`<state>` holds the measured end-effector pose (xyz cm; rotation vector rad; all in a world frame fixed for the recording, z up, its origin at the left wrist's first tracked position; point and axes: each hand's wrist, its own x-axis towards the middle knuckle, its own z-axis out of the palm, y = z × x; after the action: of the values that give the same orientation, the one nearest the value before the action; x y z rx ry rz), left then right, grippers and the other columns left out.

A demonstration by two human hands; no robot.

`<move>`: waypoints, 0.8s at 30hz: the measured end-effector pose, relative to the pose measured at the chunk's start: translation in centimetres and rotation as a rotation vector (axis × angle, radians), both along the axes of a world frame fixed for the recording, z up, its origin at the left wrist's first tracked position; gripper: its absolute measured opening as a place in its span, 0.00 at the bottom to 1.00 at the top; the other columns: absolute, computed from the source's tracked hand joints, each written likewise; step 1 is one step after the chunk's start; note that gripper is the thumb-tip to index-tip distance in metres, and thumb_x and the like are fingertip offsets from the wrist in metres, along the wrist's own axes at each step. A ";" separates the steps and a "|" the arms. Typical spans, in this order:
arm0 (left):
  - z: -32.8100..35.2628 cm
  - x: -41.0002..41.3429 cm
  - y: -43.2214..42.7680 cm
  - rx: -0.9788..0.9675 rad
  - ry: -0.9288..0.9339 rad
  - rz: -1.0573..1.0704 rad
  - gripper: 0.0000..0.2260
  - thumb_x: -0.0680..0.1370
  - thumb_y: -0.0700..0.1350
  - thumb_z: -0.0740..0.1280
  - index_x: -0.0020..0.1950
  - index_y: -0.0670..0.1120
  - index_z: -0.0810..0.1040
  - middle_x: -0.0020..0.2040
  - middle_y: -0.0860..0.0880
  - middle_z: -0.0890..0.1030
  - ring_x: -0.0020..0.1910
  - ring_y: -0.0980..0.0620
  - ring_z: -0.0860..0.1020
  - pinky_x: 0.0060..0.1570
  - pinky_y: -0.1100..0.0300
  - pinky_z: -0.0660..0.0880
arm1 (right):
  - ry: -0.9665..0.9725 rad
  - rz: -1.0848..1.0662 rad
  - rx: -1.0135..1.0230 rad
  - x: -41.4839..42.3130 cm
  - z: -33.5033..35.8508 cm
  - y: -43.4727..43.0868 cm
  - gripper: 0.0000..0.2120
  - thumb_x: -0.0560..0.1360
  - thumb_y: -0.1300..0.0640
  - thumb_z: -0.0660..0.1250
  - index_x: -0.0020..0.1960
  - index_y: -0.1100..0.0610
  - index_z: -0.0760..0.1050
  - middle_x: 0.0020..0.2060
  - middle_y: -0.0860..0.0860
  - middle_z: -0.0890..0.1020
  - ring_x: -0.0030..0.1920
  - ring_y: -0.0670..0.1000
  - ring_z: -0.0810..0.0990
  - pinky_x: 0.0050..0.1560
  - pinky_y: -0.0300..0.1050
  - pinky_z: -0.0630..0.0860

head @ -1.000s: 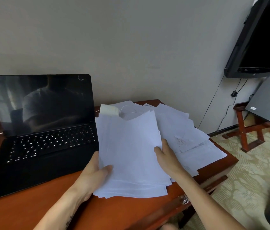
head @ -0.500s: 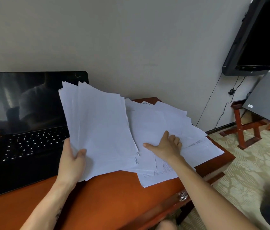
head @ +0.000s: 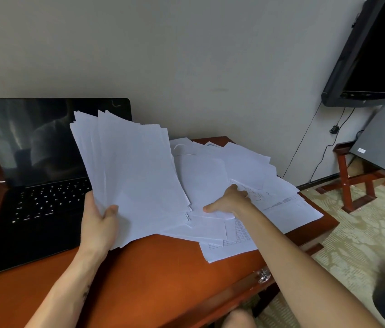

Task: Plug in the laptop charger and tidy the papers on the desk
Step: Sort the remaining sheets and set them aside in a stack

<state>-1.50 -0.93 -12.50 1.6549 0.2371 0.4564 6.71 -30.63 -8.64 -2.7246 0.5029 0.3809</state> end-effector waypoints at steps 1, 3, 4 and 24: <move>0.0 0.1 0.0 -0.002 0.002 0.002 0.22 0.84 0.34 0.63 0.77 0.48 0.66 0.66 0.50 0.76 0.64 0.50 0.74 0.64 0.53 0.70 | -0.006 -0.008 0.013 0.1 0.0 0.1 0.57 0.67 0.36 0.78 0.79 0.61 0.50 0.74 0.61 0.62 0.74 0.60 0.64 0.71 0.53 0.69; -0.1 0.0 0.0 0.000 0.007 0.000 0.22 0.84 0.34 0.63 0.77 0.48 0.66 0.66 0.50 0.76 0.64 0.50 0.74 0.64 0.53 0.70 | -0.006 0.007 0.025 0.3 -0.2 0.5 0.51 0.68 0.36 0.77 0.77 0.61 0.55 0.73 0.59 0.65 0.73 0.59 0.66 0.70 0.52 0.70; -0.2 0.1 0.0 0.002 0.007 0.000 0.22 0.84 0.34 0.63 0.77 0.48 0.66 0.66 0.51 0.76 0.65 0.50 0.74 0.64 0.53 0.70 | -0.004 0.016 0.031 0.4 -0.3 0.8 0.50 0.68 0.36 0.77 0.76 0.61 0.57 0.73 0.58 0.67 0.73 0.59 0.67 0.70 0.52 0.71; -0.3 0.3 0.5 0.032 -0.015 0.061 0.22 0.84 0.35 0.63 0.76 0.48 0.66 0.64 0.52 0.75 0.64 0.50 0.74 0.65 0.53 0.70 | 0.101 0.024 -0.188 2.6 0.4 4.6 0.49 0.65 0.22 0.67 0.73 0.55 0.68 0.72 0.56 0.72 0.72 0.60 0.70 0.67 0.51 0.70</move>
<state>-1.21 -0.38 -12.77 1.6780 0.2704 0.5206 9.26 -26.04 -8.28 -2.9057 0.5590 0.5031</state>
